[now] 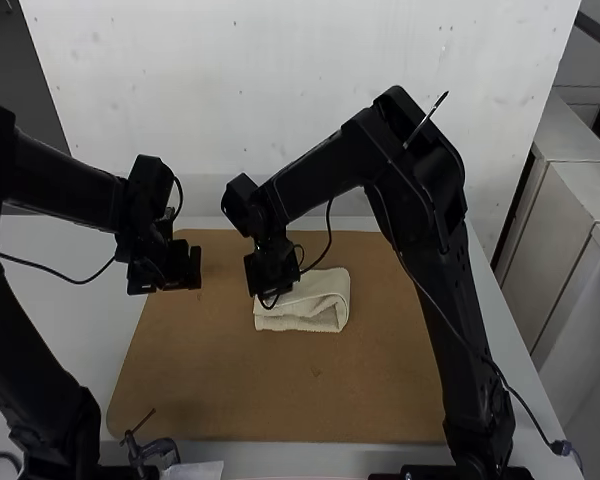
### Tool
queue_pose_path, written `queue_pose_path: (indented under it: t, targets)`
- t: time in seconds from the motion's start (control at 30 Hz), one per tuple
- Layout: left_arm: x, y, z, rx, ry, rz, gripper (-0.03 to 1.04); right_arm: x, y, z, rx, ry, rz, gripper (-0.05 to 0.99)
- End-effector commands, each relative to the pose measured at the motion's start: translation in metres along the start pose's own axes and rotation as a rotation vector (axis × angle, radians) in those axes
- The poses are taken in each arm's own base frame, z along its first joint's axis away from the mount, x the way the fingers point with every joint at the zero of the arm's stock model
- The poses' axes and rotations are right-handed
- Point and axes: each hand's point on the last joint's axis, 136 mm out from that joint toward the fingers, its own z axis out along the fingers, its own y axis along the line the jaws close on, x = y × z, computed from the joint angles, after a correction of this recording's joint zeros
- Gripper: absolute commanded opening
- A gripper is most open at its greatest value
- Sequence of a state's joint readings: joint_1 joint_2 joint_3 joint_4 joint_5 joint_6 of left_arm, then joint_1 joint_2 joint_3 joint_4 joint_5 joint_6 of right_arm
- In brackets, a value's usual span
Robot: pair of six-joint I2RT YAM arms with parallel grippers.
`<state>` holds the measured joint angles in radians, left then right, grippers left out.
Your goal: Fold the towel.
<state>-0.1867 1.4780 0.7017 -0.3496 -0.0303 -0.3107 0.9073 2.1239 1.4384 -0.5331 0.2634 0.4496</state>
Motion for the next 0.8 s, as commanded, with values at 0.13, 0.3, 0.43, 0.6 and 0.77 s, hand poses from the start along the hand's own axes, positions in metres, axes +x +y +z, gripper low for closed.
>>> queue_pose_path:
  t: [0.13,0.3,0.43,0.6,0.77]
  targets:
    - [-0.011,0.007,-0.009,-0.002,-0.044,-0.005,0.97,-0.048,-0.026,-0.074,-0.032,-0.134,0.078,0.66]
    - [-0.014,0.007,-0.013,0.001,-0.057,-0.007,0.97,-0.052,-0.058,-0.095,-0.027,-0.156,0.135,0.9]
    - [-0.017,0.011,-0.014,-0.003,-0.062,-0.017,0.97,-0.042,-0.089,-0.102,-0.006,-0.159,0.171,0.95]
    - [-0.022,0.014,-0.02,-0.004,-0.086,-0.03,0.97,-0.026,-0.14,-0.098,0.04,-0.174,0.229,0.96]
    - [-0.023,0.015,-0.027,-0.004,-0.101,-0.033,0.97,-0.006,-0.2,-0.097,0.089,-0.216,0.298,0.96]
